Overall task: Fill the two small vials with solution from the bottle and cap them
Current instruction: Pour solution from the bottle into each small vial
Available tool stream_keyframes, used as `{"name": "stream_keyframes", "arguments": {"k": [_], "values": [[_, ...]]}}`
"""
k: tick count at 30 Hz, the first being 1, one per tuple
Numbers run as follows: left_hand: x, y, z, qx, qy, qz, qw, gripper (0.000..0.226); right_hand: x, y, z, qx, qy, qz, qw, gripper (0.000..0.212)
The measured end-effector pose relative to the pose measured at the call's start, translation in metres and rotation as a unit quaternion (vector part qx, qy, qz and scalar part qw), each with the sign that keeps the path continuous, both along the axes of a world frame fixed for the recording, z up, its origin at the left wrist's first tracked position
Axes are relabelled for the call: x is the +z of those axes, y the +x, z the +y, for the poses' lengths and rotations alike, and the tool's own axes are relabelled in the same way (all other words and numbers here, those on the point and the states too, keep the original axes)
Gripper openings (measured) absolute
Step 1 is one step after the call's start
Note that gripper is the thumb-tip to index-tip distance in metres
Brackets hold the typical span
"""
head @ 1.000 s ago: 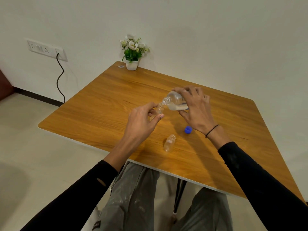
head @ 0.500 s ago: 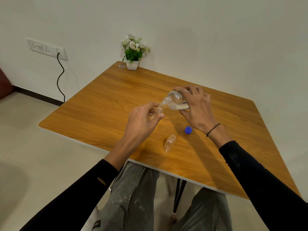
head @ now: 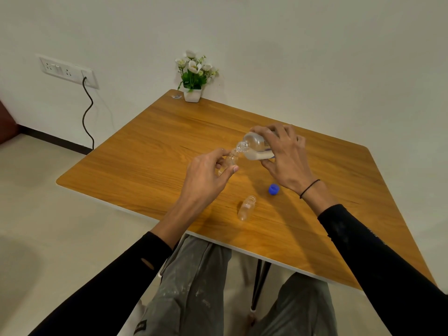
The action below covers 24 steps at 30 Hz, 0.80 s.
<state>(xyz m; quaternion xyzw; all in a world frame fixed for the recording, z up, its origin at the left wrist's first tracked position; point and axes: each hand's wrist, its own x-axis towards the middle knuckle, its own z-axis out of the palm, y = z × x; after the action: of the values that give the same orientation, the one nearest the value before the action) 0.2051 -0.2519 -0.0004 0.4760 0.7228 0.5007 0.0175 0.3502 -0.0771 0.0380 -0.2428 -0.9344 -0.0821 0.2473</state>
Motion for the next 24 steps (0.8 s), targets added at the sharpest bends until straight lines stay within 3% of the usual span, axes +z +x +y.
{"name": "stream_keyframes", "arguments": {"k": [24], "values": [[0.0041, 0.0010, 0.0008, -0.004, -0.007, -0.006, 1.000, 0.039, 0.0025, 0.0005, 0.0004, -0.005, 0.007, 0.000, 1.000, 0.073]]}}
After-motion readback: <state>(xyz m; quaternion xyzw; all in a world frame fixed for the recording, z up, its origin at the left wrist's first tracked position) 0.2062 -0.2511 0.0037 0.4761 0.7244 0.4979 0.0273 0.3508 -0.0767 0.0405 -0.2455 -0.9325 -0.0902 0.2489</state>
